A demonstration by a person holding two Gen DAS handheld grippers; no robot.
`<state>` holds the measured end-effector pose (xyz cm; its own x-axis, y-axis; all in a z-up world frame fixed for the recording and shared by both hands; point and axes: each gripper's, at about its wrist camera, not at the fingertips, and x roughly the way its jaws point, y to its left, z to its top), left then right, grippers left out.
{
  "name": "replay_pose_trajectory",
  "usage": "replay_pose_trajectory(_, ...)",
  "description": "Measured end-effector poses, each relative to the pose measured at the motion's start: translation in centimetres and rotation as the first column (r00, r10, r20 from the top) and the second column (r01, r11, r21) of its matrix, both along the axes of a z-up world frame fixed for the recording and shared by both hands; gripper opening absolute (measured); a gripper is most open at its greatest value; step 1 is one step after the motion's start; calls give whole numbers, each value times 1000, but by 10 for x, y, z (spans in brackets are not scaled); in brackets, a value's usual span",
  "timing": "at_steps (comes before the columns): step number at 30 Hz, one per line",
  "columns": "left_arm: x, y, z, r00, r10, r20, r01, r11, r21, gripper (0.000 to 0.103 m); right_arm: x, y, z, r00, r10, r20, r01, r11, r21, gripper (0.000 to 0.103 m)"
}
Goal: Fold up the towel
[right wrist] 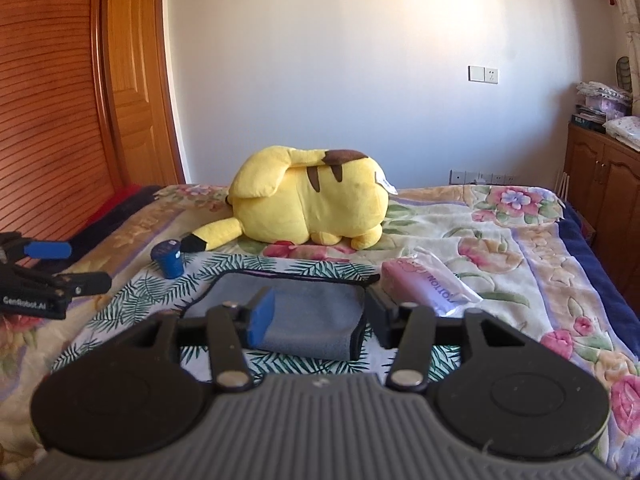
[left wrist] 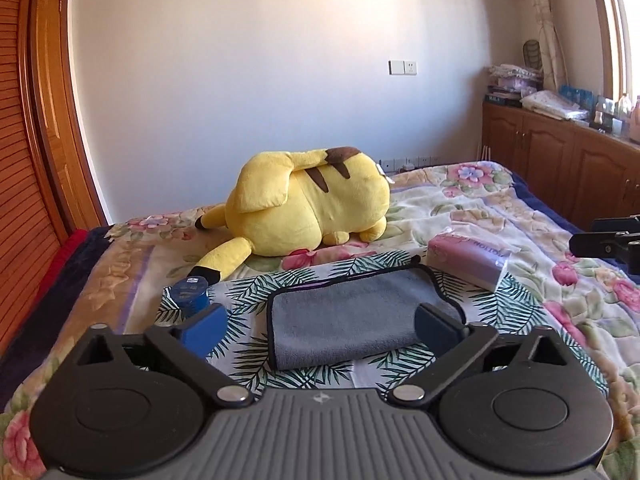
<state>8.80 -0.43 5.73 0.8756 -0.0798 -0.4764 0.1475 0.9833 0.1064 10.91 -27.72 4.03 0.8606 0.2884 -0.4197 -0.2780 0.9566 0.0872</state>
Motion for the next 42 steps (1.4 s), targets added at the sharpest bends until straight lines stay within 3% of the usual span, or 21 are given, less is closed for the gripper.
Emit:
replay_pose_trajectory(3, -13, -3, 2, 1000, -19, 9, 19, 1000, -4, 87, -9, -1, 1, 1000, -4, 3, 4, 1000, 7, 58)
replay_pose_trajectory(6, -24, -8, 3, 999, -25, 21, 25, 1000, 4, 87, -19, -1, 0, 1000, -8, 9, 8, 1000, 7, 71)
replay_pose_trajectory(8, -31, -10, 2, 999, -26, 29, 26, 1000, 4, 87, -25, 1, -2, 1000, -13, 20, 13, 1000, -5, 85)
replay_pose_trajectory(12, -46, -15, -2, 999, -25, 42, 25, 1000, 4, 87, -36, 1, -8, 999, -25, 30, 26, 1000, -14, 91)
replay_pose_trajectory(14, -51, -16, -6, 999, -23, 43, 23, 1000, 7, 87, -41, 0, -12, 999, -32, 26, 32, 999, -9, 99)
replay_pose_trajectory(24, -71, -19, -30, 1000, 12, -6, -12, 1000, 7, 87, -60, -1, -30, 999, -46, 19, 46, 999, -17, 103)
replay_pose_trajectory(27, -79, -21, -38, 998, 59, 2, -59, 998, 18, 87, -65, 2, -36, 999, -47, 15, 47, 999, -24, 103)
replay_pose_trajectory(42, -100, -18, -72, 996, 89, -22, -89, 996, -32, 87, -88, 22, -62, 999, -45, -21, 45, 999, 6, 103)
